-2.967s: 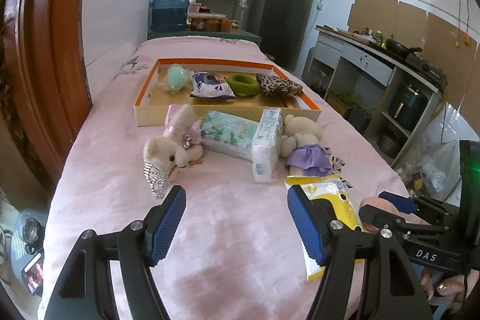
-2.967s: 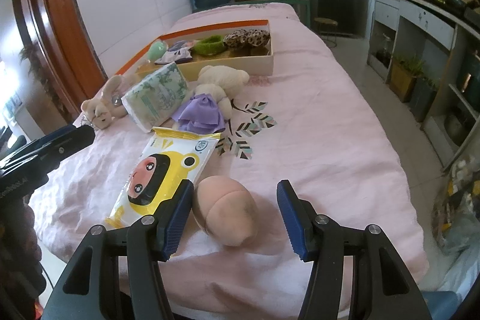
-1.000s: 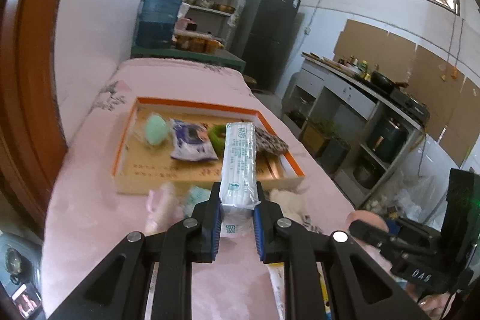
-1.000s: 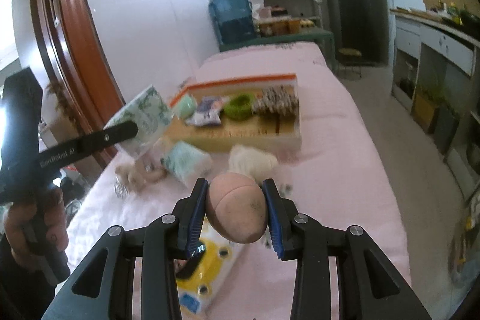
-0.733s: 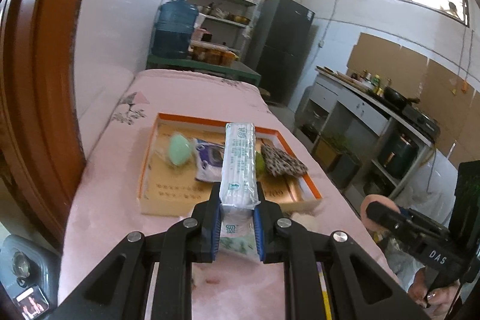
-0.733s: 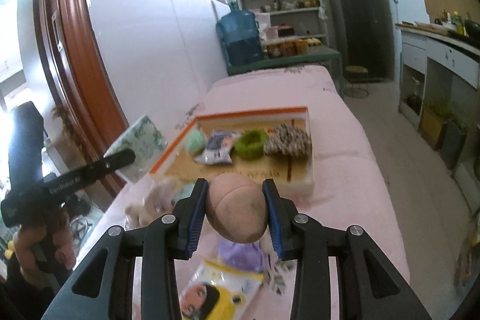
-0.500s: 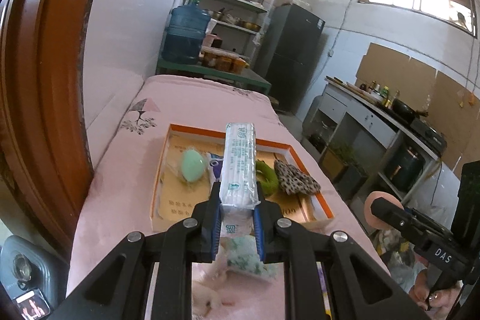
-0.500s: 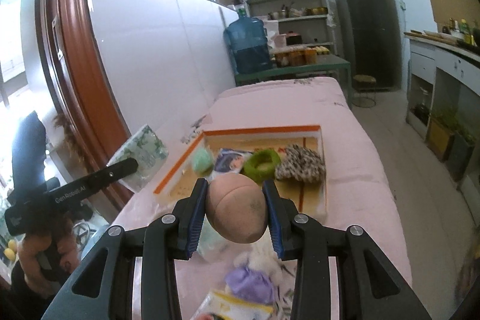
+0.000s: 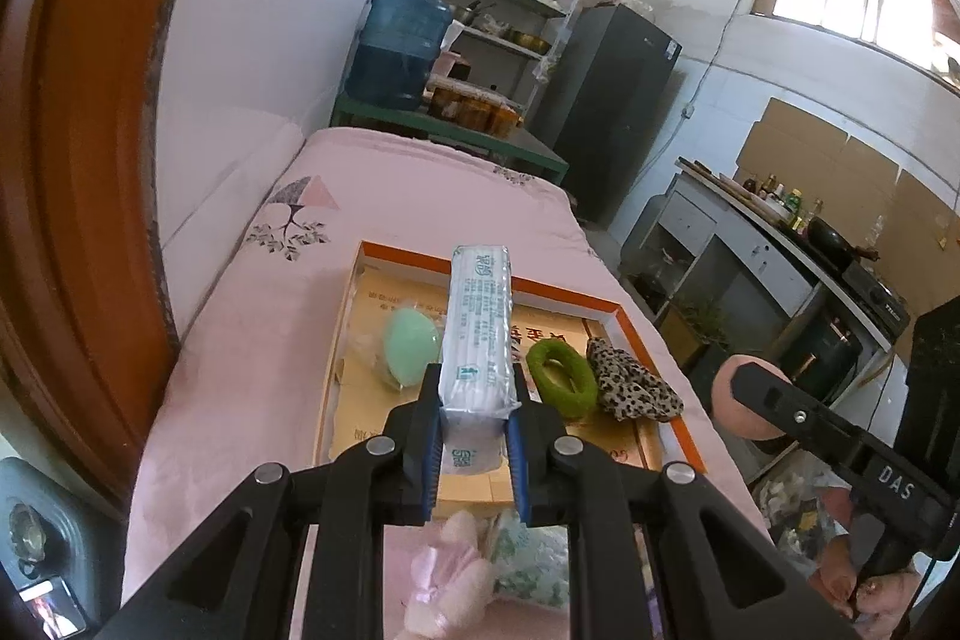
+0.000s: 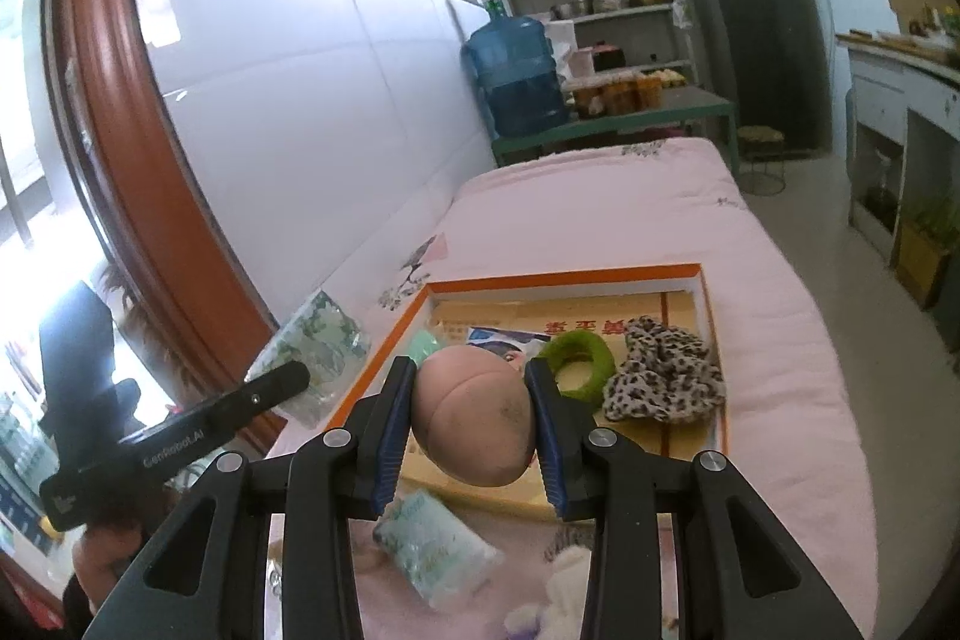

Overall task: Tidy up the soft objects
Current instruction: 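Carry the tissue pack and pink ball with both tools over the box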

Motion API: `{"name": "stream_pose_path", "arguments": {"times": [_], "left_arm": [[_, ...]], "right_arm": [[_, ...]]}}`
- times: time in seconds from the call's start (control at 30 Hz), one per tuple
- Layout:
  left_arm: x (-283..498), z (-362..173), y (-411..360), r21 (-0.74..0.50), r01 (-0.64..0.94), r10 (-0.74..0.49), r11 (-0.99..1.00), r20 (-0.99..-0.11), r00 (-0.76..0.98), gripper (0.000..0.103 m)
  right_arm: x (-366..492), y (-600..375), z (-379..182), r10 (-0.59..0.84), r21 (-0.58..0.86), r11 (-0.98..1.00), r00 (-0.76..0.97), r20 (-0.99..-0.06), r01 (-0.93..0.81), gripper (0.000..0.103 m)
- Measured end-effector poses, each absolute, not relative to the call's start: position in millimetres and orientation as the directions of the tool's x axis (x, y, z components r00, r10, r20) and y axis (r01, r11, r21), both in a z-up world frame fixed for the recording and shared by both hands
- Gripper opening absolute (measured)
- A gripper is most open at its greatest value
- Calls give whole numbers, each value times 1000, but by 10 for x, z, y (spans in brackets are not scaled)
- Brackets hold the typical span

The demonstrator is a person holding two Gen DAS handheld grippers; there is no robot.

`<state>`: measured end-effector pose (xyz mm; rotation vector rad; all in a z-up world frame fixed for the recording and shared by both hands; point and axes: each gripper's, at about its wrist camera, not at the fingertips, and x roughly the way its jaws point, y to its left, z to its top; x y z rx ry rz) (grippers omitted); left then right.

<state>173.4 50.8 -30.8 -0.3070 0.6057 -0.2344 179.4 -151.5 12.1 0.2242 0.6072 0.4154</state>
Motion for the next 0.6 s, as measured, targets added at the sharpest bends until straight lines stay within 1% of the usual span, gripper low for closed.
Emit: {"name": "stream_pose_path", "arguments": {"times": [0.17, 0.33, 0.6], "left_arm": [[1911, -389, 502, -357, 138, -323, 924, -537, 779, 19], [2097, -528, 484, -388, 157, -371, 908, -570, 733, 19], [2279, -636, 443, -378, 154, -368, 913, -599, 711, 19]], "right_arm": [[2026, -1458, -11, 440, 337, 894, 726, -529, -297, 38], [2177, -1417, -152, 426, 325, 902, 709, -561, -284, 38], [2360, -1437, -355, 416, 333, 906, 688, -595, -260, 38]]}}
